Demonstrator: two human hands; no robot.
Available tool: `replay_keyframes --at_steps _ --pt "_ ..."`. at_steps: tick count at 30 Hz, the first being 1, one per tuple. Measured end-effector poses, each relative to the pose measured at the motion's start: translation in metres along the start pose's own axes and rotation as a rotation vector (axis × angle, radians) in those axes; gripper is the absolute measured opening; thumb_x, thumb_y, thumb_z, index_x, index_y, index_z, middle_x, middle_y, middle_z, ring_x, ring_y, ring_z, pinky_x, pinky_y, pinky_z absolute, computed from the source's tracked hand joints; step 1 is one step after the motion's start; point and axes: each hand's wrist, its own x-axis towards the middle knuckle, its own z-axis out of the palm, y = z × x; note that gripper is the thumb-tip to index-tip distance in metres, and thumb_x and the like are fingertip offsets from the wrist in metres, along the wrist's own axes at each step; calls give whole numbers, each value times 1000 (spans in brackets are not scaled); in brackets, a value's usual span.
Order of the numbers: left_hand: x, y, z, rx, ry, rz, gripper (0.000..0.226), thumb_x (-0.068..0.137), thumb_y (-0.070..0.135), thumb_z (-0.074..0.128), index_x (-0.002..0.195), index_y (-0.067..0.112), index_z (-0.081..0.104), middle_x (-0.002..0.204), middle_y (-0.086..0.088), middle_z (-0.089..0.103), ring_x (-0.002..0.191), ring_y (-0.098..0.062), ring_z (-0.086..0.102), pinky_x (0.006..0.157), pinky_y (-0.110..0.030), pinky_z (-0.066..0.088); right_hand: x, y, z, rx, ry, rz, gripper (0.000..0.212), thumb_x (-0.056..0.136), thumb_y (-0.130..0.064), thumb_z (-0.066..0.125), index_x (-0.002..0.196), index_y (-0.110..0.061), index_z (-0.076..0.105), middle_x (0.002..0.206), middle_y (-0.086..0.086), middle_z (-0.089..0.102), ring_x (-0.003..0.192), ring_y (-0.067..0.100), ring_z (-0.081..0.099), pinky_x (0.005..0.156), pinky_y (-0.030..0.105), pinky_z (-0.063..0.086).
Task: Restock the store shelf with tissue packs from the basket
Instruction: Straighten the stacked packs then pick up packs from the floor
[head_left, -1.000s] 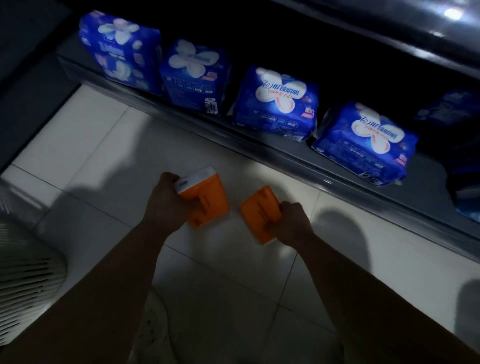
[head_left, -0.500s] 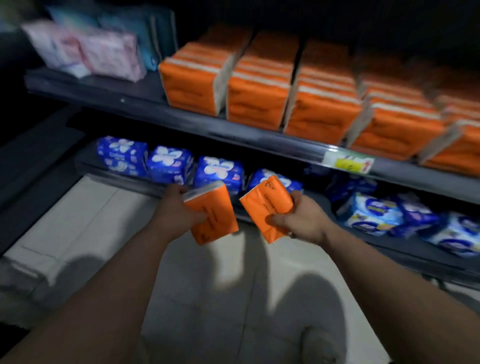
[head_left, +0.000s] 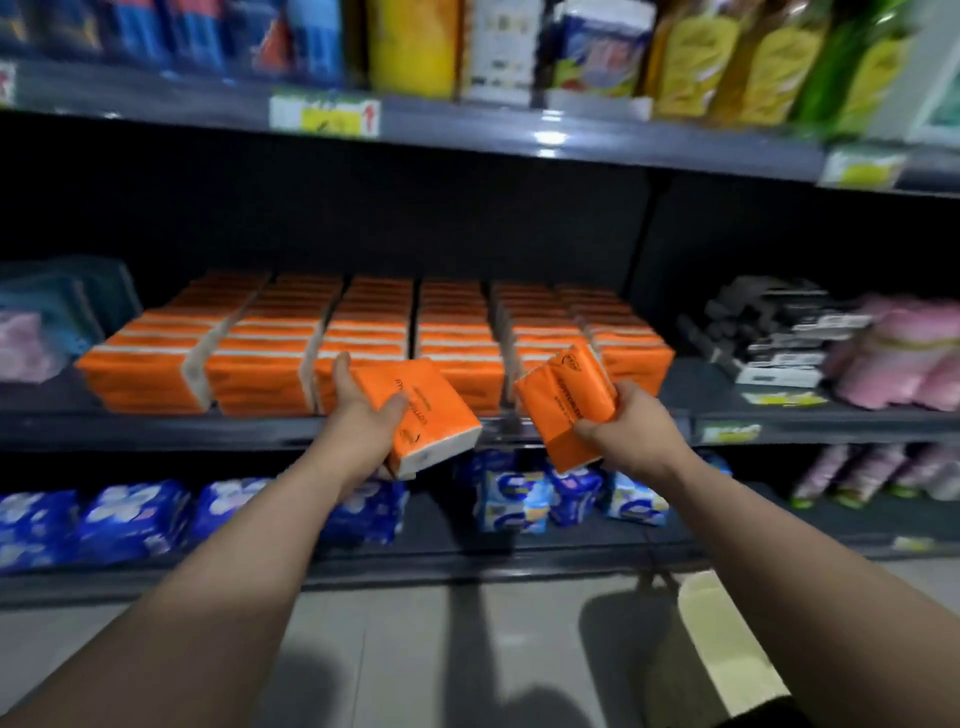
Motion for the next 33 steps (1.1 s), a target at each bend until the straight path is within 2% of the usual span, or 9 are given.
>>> replay_keyframes --at_steps 3,5,8,11,14,19,23,28,33 --pt "6 31 45 10 -106 46 109 65 46 82 141 37 3 123 -3 57 99 -23 63 88 -41 53 8 19 -41 -19 120 38 35 72 -23 71 100 -13 52 90 8 64 75 27 63 65 34 52" --pt "13 51 77 103 -177 75 111 52 47 88 133 27 15 112 -7 64 91 -22 66 84 -38 54 15 33 -68 -32 198 68 34 72 -24 71 98 -13 52 89 8 63 74 28 63 65 34 52" --pt "23 87 128 186 -225 166 70 64 18 87 113 17 37 100 -7 63 82 -23 64 68 -38 55 29 54 -103 -53 295 92 33 73 -25 70 97 -13 51 89 8 63 77 29 63 69 39 54" --pt "41 119 176 300 -230 293 48 64 16 86 99 17 54 95 -1 61 85 -18 60 72 -27 48 48 72 -132 -19 367 98 34 72 -24 70 98 -12 52 91 9 64 79 29 64 72 45 56" --pt "61 133 220 390 -267 398 41 60 19 88 94 18 66 93 3 63 88 -14 60 76 -24 48 67 87 -150 3 403 81 35 72 -25 70 100 -16 52 92 7 64 78 28 65 74 47 57" --pt "94 124 276 591 -340 508 41 61 16 86 97 20 68 97 3 65 87 -11 57 71 -21 42 90 109 -160 72 376 53 39 74 -21 70 107 -19 49 96 3 63 81 24 65 75 48 57" --pt "116 106 292 739 -354 585 40 62 18 84 98 21 65 105 0 66 99 -20 60 82 -29 48 103 128 -157 69 360 49 37 71 -20 72 100 -19 50 91 3 62 79 25 64 72 48 57" --pt "133 93 300 870 -392 665 39 65 20 84 95 20 58 102 1 59 95 -20 57 75 -31 45 111 145 -149 16 279 50 37 70 -16 74 99 -17 51 86 -1 59 74 18 60 58 30 48" --pt "142 94 303 963 -367 684 40 65 28 83 87 22 51 97 -1 53 92 -24 55 67 -30 39 117 153 -145 -30 181 29 36 68 -8 76 96 -19 56 83 -2 61 71 14 58 59 25 45"
